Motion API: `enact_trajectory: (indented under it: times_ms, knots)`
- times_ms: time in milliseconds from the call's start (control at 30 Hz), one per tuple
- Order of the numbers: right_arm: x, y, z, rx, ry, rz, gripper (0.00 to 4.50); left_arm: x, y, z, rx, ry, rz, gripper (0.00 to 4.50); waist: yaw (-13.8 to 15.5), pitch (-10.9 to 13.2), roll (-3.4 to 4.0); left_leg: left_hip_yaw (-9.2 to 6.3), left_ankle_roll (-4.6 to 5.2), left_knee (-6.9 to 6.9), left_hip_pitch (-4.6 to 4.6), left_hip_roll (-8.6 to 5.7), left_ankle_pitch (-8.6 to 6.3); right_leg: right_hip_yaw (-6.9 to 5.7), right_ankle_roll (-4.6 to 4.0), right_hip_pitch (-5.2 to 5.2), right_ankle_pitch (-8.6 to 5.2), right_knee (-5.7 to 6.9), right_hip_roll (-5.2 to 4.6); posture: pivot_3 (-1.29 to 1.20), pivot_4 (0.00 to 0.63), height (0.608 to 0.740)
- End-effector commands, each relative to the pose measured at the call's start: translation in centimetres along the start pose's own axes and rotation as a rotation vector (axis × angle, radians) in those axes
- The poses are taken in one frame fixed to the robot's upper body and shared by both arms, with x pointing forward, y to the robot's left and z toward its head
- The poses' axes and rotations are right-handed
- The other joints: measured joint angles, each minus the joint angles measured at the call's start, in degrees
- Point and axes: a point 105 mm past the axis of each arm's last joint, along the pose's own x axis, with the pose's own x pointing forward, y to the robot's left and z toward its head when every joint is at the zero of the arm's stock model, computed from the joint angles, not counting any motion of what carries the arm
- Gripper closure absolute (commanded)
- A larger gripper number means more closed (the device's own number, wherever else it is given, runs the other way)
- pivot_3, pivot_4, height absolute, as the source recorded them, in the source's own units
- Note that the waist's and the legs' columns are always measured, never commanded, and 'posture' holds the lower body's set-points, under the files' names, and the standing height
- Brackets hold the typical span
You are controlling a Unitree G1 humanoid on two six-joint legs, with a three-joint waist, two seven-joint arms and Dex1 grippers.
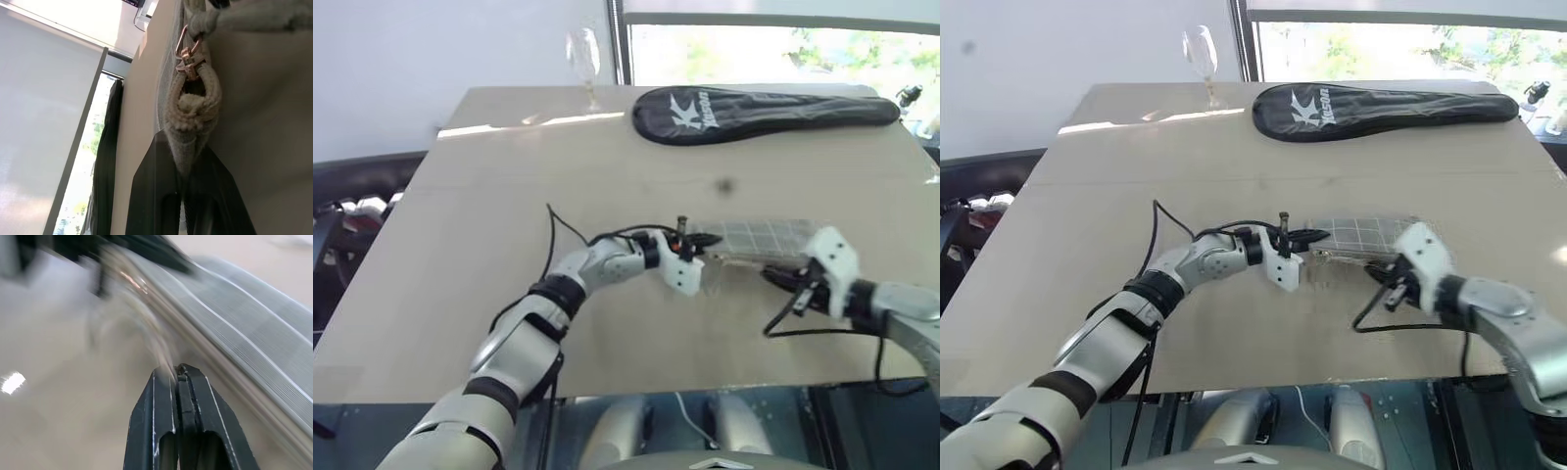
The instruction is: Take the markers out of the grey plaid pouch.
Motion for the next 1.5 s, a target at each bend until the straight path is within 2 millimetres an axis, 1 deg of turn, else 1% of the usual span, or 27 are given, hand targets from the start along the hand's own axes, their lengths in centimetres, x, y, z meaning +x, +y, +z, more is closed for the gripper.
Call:
enact_trajectory:
  times_ms: [33, 100, 167, 200, 233, 300, 367, 433, 467, 500, 567, 600, 633, 700, 867, 967, 1067, 1133, 1400, 1500]
  knots:
    - [-2.3, -2.4, -1.4, 0.018, 0.042, -0.094, 4.39, -1.6, -0.9, -1.6, -0.023, 0.075, -0.026, 4.5, -0.1, 0.0, -0.02, 0.03, 0.0, -0.02, 0.05, 0.06, 0.0, 0.04, -0.01, 0.01, 0.0, 0.02, -0.01, 0.0, 0.15, 0.74]
    - [-3.8, -3.7, -3.6, 0.055, 0.116, -0.158, 4.39, -1.9, -0.8, -1.7, -0.026, 0.083, -0.02, 4.5, -0.2, -0.1, 0.02, 0.08, 0.0, -0.05, 0.14, 0.12, 0.0, 0.12, -0.03, 0.02, 0.02, 0.07, -0.04, 0.0, 0.15, 0.74]
    - [-4.9, -4.7, -4.7, 0.057, 0.157, -0.203, 4.39, -2.1, -0.7, -1.8, -0.027, 0.086, -0.018, 4.5, -0.1, -0.1, 0.03, 0.08, 0.0, -0.07, 0.19, 0.12, 0.0, 0.1, -0.03, 0.08, 0.01, 0.09, -0.03, 0.0, 0.15, 0.74]
    - [-5.1, -4.8, -4.6, 0.05, 0.155, -0.207, 4.39, -2.1, -0.7, -1.8, -0.028, 0.086, -0.017, 4.5, -0.2, -0.1, 0.03, 0.12, 0.0, -0.07, 0.21, 0.12, 0.0, 0.12, -0.03, 0.1, 0.02, 0.08, -0.02, 0.0, 0.15, 0.74]
    - [-4.9, -4.5, -4.1, 0.054, 0.133, -0.189, 4.39, -2.1, -0.6, -1.8, -0.028, 0.085, -0.017, 4.5, -0.4, -0.1, 0.04, 0.16, 0.01, -0.07, 0.22, 0.11, 0.0, 0.16, -0.02, 0.1, 0.02, 0.08, -0.02, 0.0, 0.15, 0.74]
    - [-4.1, -3.2, -3.2, 0.067, 0.096, -0.117, 4.39, -2.1, -0.7, -1.6, -0.03, 0.081, -0.016, 4.5, -0.9, -0.1, 0.04, 0.28, 0.01, -0.07, 0.31, 0.12, -0.01, 0.32, -0.01, 0.14, 0.02, 0.09, -0.04, 0.0, 0.15, 0.74]
    - [-3.0, -1.5, -2.5, 0.066, 0.087, -0.031, 4.39, -1.9, -0.7, -1.5, -0.032, 0.075, -0.018, 4.5, -1.0, -0.1, 0.04, 0.27, 0.03, -0.08, 0.41, 0.13, -0.02, 0.31, -0.01, 0.24, 0.02, 0.09, -0.04, 0.0, 0.15, 0.74]
    - [-1.9, 0.1, -2.0, 0.055, 0.08, 0.044, 3.85, -1.7, -0.8, -1.3, -0.035, 0.071, -0.018, 4.5, -1.0, -0.1, 0.03, 0.25, 0.17, -0.09, 0.48, 0.15, -0.1, 0.28, 0.0, 0.31, 0.02, 0.08, -0.04, 0.0, 0.15, 0.74]
    - [-1.4, 0.6, -1.8, 0.049, 0.072, 0.058, 3.64, -1.6, -0.8, -1.3, -0.036, 0.069, -0.018, 4.5, -0.9, -0.1, 0.02, 0.22, 0.23, -0.09, 0.49, 0.15, -0.14, 0.25, 0.0, 0.34, 0.02, 0.07, -0.04, 0.0, 0.15, 0.74]
    - [-0.9, 0.8, -1.5, 0.041, 0.057, 0.058, 3.05, -1.6, -0.8, -1.2, -0.036, 0.068, -0.017, 4.5, -0.9, -0.1, 0.01, 0.21, 0.23, -0.08, 0.5, 0.14, -0.14, 0.23, 0.0, 0.35, 0.02, 0.06, -0.03, 0.0, 0.15, 0.74]
    - [0.4, 1.9, -0.9, 0.052, 0.031, 0.094, 2.05, -1.4, -0.6, -1.1, -0.037, 0.064, -0.013, 4.5, -0.9, -0.1, -0.04, 0.22, 0.18, -0.07, 0.49, 0.12, -0.11, 0.23, 0.0, 0.35, 0.02, 0.04, -0.04, 0.0, 0.15, 0.74]
    - [1.1, 2.7, -0.7, 0.055, 0.02, 0.132, 1.7, -1.3, -0.6, -1.0, -0.037, 0.061, -0.012, 4.5, -0.9, -0.1, -0.04, 0.22, 0.03, -0.07, 0.48, 0.1, -0.02, 0.23, 0.0, 0.35, 0.03, 0.04, -0.05, 0.0, 0.15, 0.74]
    - [1.6, 3.3, -0.5, 0.059, 0.01, 0.152, 1.7, -1.3, -0.6, -0.9, -0.038, 0.057, -0.013, 4.5, -0.8, -0.1, -0.05, 0.23, 0.02, -0.07, 0.48, 0.09, -0.02, 0.24, 0.01, 0.35, 0.03, 0.03, -0.05, 0.0, 0.15, 0.74]
    - [2.7, 3.5, 0.0, 0.069, -0.015, 0.143, 1.7, -1.1, -0.8, -0.6, -0.038, 0.044, -0.017, 4.5, -0.7, -0.1, -0.06, 0.21, 0.02, -0.07, 0.48, 0.09, -0.02, 0.23, 0.01, 0.35, 0.03, 0.03, -0.05, 0.0, 0.15, 0.74]
    - [4.8, 3.3, 0.9, 0.054, -0.043, 0.117, 1.7, -0.8, -0.9, -0.2, -0.042, 0.032, -0.02, 4.5, -0.4, -0.1, -0.05, 0.2, 0.01, -0.07, 0.46, 0.07, -0.01, 0.21, 0.01, 0.33, 0.03, 0.01, -0.02, 0.0, 0.15, 0.74]
    - [5.9, 2.9, 1.7, 0.066, -0.064, 0.082, 1.7, -0.7, -1.0, 0.0, -0.041, 0.026, -0.024, 4.5, -0.3, -0.1, -0.05, 0.2, 0.01, -0.08, 0.45, 0.07, -0.01, 0.21, 0.0, 0.32, 0.03, 0.0, 0.03, 0.0, 0.15, 0.74]
    - [6.4, 2.3, 1.8, 0.072, -0.064, 0.039, 1.7, -0.7, -1.0, 0.1, -0.042, 0.024, -0.024, 4.5, -0.1, -0.1, -0.05, 0.18, 0.01, -0.1, 0.34, 0.07, -0.01, 0.2, 0.0, 0.2, 0.03, 0.01, 0.02, 0.0, 0.15, 0.74]
    - [6.8, 2.4, 2.2, 0.058, -0.076, 0.038, 1.7, -0.6, -1.1, 0.2, -0.041, 0.021, -0.026, 4.5, -0.1, -0.1, -0.05, 0.18, 0.0, -0.08, 0.25, 0.07, -0.01, 0.2, 0.0, 0.1, 0.03, 0.0, 0.02, 0.0, 0.15, 0.74]
    - [7.1, 4.7, 4.3, -0.059, -0.101, 0.13, 1.7, -0.3, -1.3, 0.4, -0.04, 0.012, -0.033, 4.5, 0.0, -0.1, -0.04, 0.17, 0.0, -0.07, 0.16, 0.06, 0.0, 0.18, 0.0, 0.02, 0.03, 0.01, 0.02, 0.0, 0.15, 0.74]
    - [7.1, 5.2, 4.6, -0.089, -0.093, 0.146, 1.7, -0.3, -1.3, 0.4, -0.04, 0.014, -0.035, 4.5, 0.0, -0.1, -0.04, 0.16, 0.0, -0.07, 0.14, 0.05, 0.0, 0.17, 0.0, 0.01, 0.03, 0.0, 0.02, 0.0, 0.15, 0.74]
